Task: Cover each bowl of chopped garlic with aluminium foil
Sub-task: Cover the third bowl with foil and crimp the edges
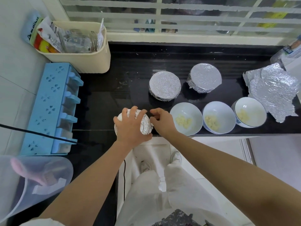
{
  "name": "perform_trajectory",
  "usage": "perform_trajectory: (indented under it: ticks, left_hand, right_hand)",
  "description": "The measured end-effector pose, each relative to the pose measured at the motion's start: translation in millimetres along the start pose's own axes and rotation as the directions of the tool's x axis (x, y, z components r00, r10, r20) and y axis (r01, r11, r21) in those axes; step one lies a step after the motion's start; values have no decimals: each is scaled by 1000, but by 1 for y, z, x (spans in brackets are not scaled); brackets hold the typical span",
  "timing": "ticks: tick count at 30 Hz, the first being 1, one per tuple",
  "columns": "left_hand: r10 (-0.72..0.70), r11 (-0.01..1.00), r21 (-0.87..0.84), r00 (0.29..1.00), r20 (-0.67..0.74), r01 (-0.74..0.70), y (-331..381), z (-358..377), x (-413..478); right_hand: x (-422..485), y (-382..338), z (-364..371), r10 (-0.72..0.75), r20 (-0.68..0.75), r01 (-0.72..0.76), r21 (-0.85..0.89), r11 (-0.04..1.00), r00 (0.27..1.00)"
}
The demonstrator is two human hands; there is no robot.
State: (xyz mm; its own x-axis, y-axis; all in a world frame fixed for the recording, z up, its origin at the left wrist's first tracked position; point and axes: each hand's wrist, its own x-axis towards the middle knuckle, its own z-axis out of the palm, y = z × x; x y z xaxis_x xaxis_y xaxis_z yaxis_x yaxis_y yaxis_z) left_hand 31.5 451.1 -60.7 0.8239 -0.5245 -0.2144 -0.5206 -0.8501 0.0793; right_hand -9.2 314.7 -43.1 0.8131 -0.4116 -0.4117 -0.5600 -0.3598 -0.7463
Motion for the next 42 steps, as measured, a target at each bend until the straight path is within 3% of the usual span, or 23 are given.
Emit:
perform_trajectory:
  ticks: [6, 14, 28, 42]
  left_hand:
    - [-6, 1000, -10, 999, -35, 6, -1, 5, 1]
    - [-7, 1000, -6, 1000, -26, 7, -1, 4, 1]
    - [19, 1000, 21, 1000, 12, -19, -3, -1, 0]
    - [86, 990, -124, 978, 192, -63, -18, -14, 5]
  right_hand:
    - [-18, 14, 5, -43, -70, 37, -75, 996, 997]
    - [-24, 19, 4, -35, 37, 33, 45, 998, 999]
    - [-16, 19, -2, -7, 155, 5, 12, 1000, 988]
    - [-16, 17, 3, -21, 74, 28, -88, 996, 997]
